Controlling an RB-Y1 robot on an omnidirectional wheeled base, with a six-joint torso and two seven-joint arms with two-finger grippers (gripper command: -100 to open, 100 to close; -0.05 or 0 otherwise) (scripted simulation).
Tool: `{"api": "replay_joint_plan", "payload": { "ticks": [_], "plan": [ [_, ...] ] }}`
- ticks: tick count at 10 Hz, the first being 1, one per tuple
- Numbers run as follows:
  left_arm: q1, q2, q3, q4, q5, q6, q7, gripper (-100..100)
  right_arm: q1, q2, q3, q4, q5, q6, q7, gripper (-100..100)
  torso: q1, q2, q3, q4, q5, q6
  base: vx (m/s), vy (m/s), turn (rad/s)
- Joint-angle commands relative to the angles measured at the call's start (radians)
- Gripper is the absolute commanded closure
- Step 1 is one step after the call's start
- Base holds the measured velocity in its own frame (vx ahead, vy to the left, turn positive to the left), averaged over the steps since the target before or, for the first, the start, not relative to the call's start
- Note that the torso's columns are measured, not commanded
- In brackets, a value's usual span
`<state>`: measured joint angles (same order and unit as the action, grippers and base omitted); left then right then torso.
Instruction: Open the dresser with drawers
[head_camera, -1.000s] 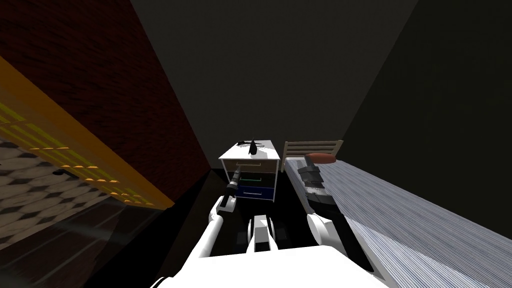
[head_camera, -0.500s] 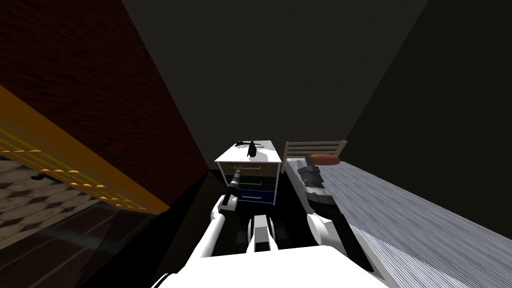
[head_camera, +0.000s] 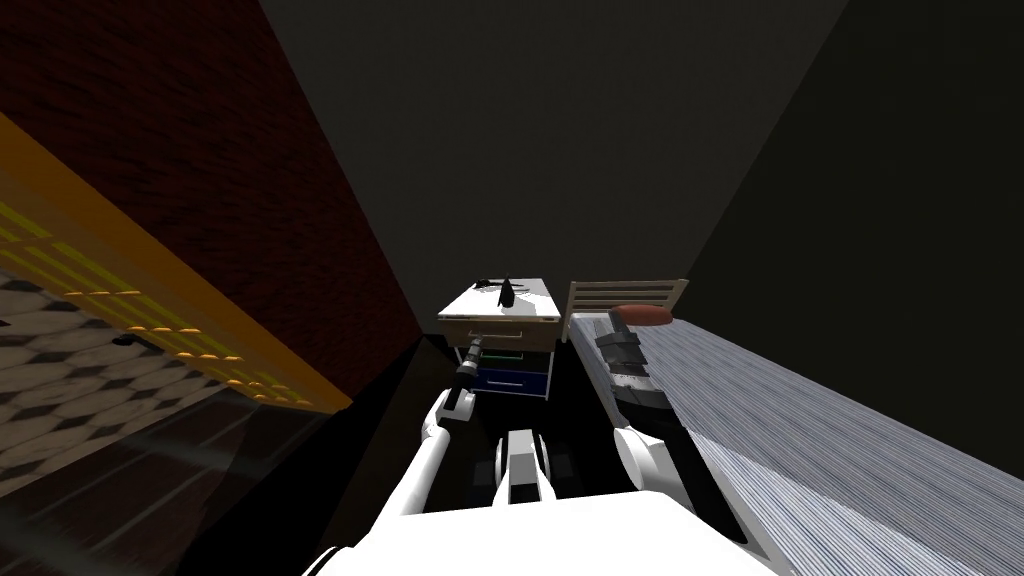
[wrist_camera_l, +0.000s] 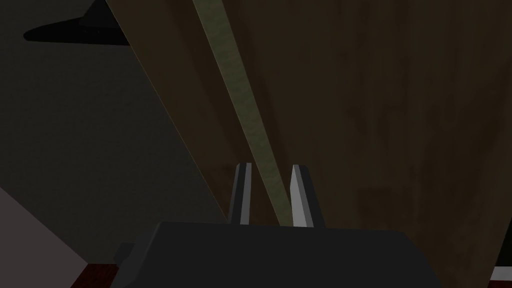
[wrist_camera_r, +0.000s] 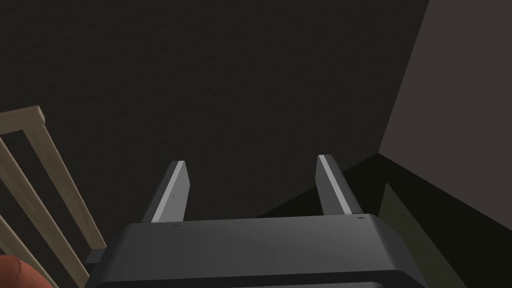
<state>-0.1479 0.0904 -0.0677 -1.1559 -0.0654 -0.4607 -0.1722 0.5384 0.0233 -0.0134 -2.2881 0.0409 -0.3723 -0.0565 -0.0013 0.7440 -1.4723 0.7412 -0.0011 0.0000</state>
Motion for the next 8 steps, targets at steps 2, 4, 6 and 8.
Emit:
{"api": "replay_joint_plan", "payload": {
  "ticks": [2, 4, 6, 8],
  "plan": [
    [0.007, 0.001, -0.009, -0.007, -0.001, 0.008, 0.003, 100, 0.0, 0.0, 0.0, 0.0, 0.0, 0.0, 0.0, 0, -0.001, -0.008, -0.005, 0.0, -0.001, 0.0, -0.128, 0.025, 0.012],
    [0.009, 0.003, -0.013, -0.014, -0.002, 0.009, 0.004, 100, 0.0, 0.0, 0.0, 0.0, 0.0, 0.0, 0.0, 0, 0.001, -0.002, -0.002, -0.001, 0.0, -0.001, -0.195, 0.024, 0.02],
    [0.011, 0.002, -0.015, -0.015, -0.002, 0.01, 0.005, 100, 0.0, 0.0, 0.0, 0.0, 0.0, 0.0, 0.0, 0, 0.0, -0.002, -0.001, -0.001, 0.0, 0.0, -0.167, 0.016, 0.019],
    [0.02, 0.004, -0.023, -0.026, -0.003, 0.012, 0.008, 100, 0.0, 0.0, 0.0, 0.0, 0.0, 0.0, 0.0, 0, -0.001, -0.006, -0.004, -0.002, 0.0, 0.0, -0.162, 0.02, 0.029]
  ]
}}
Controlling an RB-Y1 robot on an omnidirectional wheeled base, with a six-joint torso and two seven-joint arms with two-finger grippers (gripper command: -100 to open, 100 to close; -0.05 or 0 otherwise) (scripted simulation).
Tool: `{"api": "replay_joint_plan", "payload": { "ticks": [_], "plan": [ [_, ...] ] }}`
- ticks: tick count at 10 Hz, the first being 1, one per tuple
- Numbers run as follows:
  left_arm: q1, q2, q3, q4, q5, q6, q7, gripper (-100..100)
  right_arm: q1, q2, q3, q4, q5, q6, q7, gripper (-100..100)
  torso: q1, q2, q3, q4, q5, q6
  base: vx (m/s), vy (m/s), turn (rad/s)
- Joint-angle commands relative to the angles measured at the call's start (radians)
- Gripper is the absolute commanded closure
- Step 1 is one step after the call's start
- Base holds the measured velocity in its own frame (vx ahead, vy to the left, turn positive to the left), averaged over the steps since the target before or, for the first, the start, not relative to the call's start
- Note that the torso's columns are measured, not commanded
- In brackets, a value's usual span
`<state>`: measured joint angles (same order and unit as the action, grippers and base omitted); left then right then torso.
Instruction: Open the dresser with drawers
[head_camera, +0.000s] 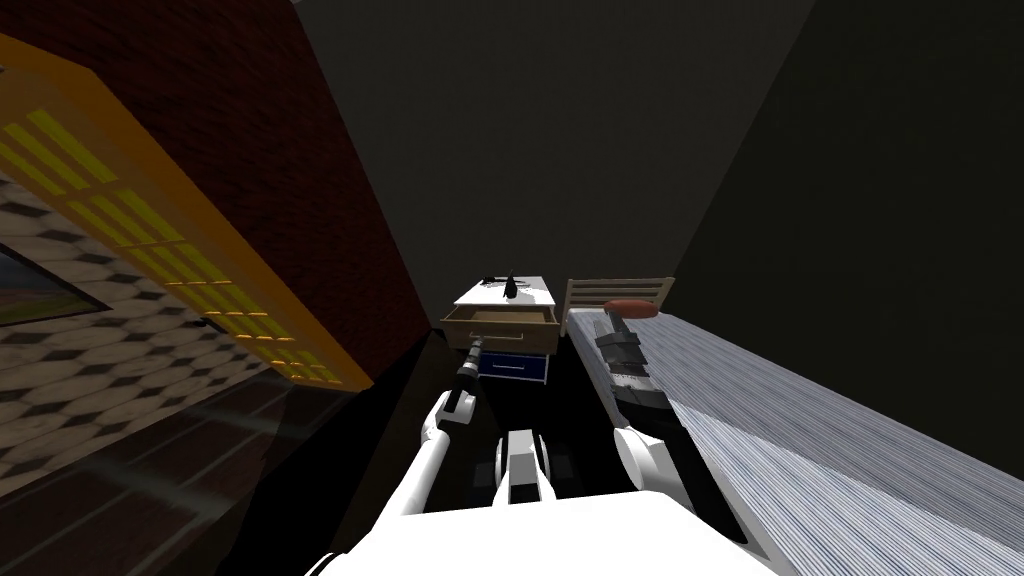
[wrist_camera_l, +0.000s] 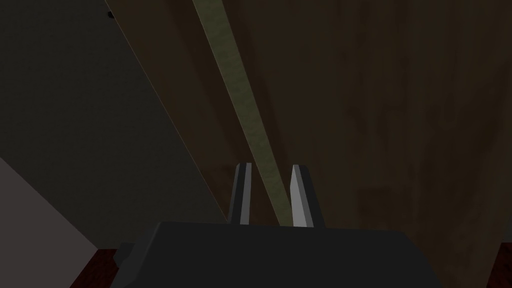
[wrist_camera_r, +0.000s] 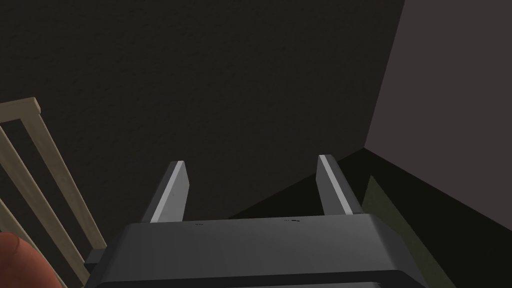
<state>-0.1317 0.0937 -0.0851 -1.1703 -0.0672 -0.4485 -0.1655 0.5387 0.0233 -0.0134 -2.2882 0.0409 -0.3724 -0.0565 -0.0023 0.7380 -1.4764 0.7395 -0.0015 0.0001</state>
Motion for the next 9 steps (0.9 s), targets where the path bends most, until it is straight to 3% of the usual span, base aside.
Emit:
{"api": "replay_joint_plan", "payload": {
  "ticks": [1, 2, 3, 9],
  "plan": [
    [0.006, 0.002, -0.008, -0.017, -0.001, 0.0, 0.002, 100, 0.0, 0.0, 0.0, 0.0, 0.0, 0.0, 0.0, 0, 0.002, 0.004, 0.003, 0.0, 0.001, 0.0, -0.215, 0.041, 0.021],
    [0.007, 0.003, -0.011, -0.023, -0.002, 0.0, 0.003, 100, 0.0, 0.0, 0.0, 0.0, 0.0, 0.0, 0.0, 0, 0.002, 0.005, 0.003, 0.0, 0.001, 0.0, -0.198, 0.018, 0.019],
    [-0.017, 0.006, -0.011, -0.03, 0.001, 0.038, 0.009, -100, 0.0, 0.0, 0.0, 0.0, 0.0, 0.0, 0.0, 0, 0.001, 0.003, 0.002, 0.001, 0.0, 0.0, -0.118, 0.008, 0.045],
    [-0.111, 0.019, -0.017, -0.07, 0.008, 0.164, 0.031, -100, 0.0, 0.0, 0.0, 0.0, 0.0, 0.0, 0.0, 0, 0.002, 0.003, 0.002, 0.0, 0.001, 0.0, -0.038, 0.004, 0.032]
  ]
}}
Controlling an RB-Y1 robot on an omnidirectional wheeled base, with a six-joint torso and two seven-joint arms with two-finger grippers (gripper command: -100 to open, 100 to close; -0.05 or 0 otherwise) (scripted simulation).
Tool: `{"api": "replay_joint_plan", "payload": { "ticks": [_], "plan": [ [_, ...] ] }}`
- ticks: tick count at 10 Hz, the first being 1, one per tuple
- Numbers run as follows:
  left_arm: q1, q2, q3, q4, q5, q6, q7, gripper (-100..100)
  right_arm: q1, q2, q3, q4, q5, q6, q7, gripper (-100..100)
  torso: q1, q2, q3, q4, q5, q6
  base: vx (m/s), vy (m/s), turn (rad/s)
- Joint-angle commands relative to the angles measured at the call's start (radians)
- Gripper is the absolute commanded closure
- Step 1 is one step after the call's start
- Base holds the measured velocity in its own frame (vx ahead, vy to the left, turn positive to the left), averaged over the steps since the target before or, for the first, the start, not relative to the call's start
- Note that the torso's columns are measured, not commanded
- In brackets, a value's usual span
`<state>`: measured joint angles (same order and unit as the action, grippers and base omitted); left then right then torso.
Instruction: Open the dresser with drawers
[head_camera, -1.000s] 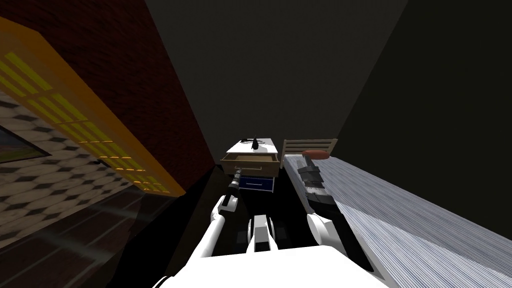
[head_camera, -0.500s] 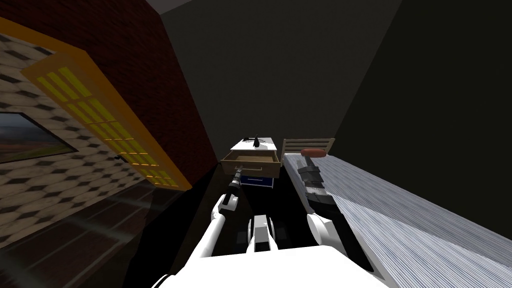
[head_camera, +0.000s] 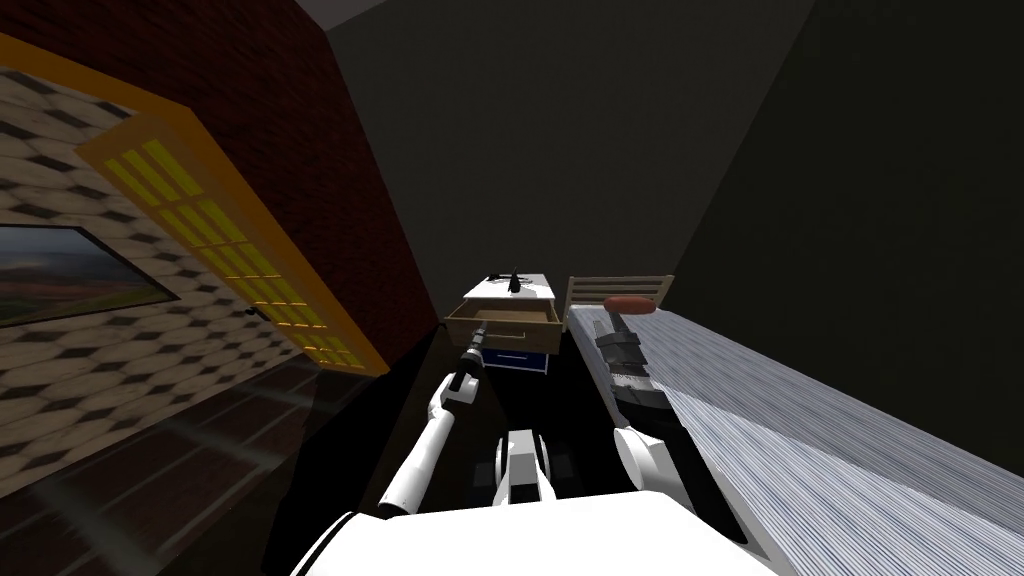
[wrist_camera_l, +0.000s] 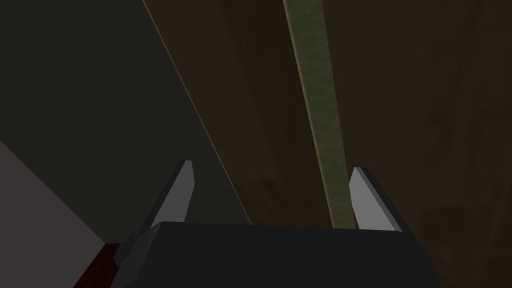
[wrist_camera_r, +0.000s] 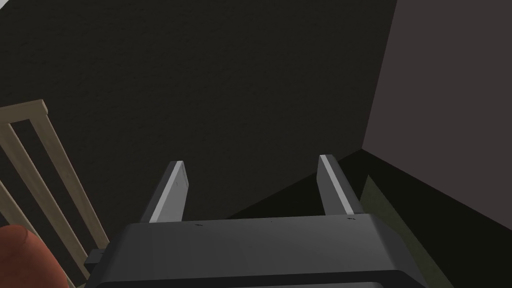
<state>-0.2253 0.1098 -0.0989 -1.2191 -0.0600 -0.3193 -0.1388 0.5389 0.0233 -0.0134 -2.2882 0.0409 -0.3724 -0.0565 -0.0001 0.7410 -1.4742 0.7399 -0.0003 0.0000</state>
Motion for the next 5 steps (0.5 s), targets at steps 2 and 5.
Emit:
{"api": "replay_joint_plan", "payload": {
  "ticks": [2, 5],
  "plan": [
    [-0.012, 0.006, -0.007, -0.021, 0.002, 0.044, 0.008, -100, 0.0, 0.0, 0.0, 0.0, 0.0, 0.0, 0.0, 0, -0.001, 0.004, 0.002, 0.005, -0.002, -0.001, -0.027, 0.002, 0.012],
    [-0.008, 0.005, -0.008, -0.018, 0.003, 0.053, 0.01, 0, 0.0, 0.0, 0.0, 0.0, 0.0, 0.0, 0.0, 0, -0.001, 0.0, 0.0, 0.001, -0.001, 0.0, 0.0, 0.0, 0.0]
  ]
}}
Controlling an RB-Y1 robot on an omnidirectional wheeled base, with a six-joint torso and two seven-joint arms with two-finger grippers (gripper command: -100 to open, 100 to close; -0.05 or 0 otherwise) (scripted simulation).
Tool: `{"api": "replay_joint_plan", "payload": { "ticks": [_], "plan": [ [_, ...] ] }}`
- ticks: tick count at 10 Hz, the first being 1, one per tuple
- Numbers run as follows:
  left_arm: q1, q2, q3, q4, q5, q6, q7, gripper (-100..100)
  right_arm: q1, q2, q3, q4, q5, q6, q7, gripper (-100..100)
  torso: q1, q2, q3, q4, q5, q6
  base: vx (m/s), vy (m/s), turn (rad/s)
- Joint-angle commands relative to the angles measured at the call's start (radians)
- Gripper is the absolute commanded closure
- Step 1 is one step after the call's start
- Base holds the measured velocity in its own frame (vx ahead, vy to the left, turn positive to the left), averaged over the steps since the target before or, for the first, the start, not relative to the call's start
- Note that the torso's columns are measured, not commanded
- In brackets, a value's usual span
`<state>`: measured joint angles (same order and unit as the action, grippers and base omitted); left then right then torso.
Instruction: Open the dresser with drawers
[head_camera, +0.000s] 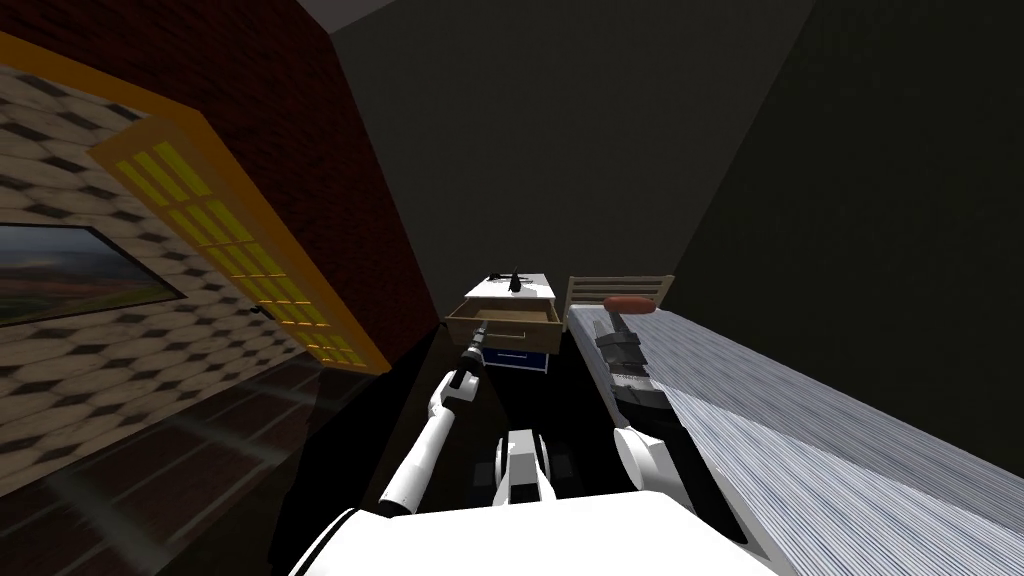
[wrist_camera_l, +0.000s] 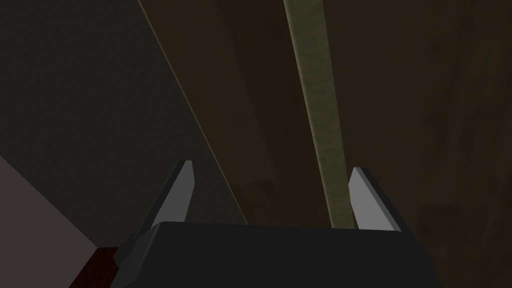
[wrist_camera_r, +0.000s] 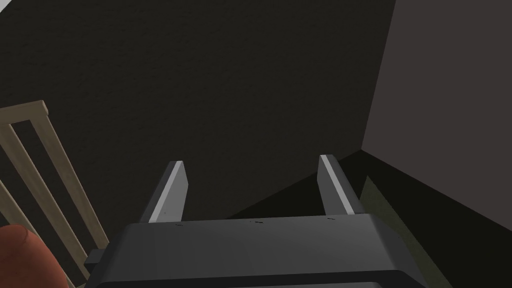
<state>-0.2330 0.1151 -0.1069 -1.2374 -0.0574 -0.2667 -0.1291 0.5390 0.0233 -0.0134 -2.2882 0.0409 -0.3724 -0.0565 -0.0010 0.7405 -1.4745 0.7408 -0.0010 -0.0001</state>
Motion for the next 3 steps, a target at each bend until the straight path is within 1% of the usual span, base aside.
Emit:
{"api": "replay_joint_plan", "payload": {
  "ticks": [1, 3],
  "plan": [
    [0.001, 0.0, 0.0, 0.001, 0.0, 0.001, 0.0, 0, 0.0, 0.0, 0.0, 0.0, 0.0, 0.0, 0.0, 0, 0.0, -0.001, 0.0, -0.001, 0.0, 0.0, 0.0, 0.0, 0.0],
    [0.002, 0.0, 0.0, 0.002, 0.0, 0.002, 0.0, 0, 0.0, 0.0, 0.0, 0.0, 0.0, 0.0, 0.0, 0, 0.001, -0.002, -0.001, -0.002, 0.001, 0.0, 0.0, 0.0, 0.0]
  ]
}}
